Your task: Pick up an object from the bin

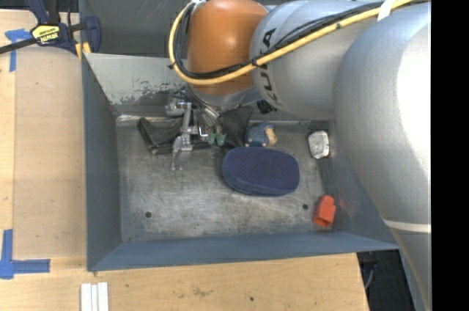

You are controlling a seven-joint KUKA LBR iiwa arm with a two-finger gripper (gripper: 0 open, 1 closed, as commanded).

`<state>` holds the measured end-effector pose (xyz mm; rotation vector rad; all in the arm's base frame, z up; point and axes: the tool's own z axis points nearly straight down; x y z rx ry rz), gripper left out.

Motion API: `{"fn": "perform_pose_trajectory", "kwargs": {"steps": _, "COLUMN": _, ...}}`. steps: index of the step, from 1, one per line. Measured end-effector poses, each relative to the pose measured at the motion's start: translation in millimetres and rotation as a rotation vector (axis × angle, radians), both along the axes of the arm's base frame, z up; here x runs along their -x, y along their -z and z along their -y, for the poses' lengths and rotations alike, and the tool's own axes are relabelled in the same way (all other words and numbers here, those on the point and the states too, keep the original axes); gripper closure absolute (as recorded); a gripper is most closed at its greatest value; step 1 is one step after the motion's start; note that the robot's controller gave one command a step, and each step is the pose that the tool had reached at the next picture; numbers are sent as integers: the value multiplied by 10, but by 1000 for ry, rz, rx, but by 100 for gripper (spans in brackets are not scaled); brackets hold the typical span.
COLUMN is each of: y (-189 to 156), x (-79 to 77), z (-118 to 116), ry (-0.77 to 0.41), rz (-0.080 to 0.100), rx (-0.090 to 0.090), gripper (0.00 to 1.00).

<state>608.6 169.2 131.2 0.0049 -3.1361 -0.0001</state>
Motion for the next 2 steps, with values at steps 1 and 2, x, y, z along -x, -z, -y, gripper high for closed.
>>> {"fn": "perform_pose_trajectory", "kwargs": {"steps": 1, "y": 365, "x": -19, "z": 379, "ry": 23, "rz": 18, "rx": -3, "gripper": 0}}
{"fn": "perform_pose_trajectory", "kwargs": {"steps": 2, "y": 369, "x": -33, "z": 394, "ry": 27, "rz": 24, "rx": -4, "gripper": 100}}
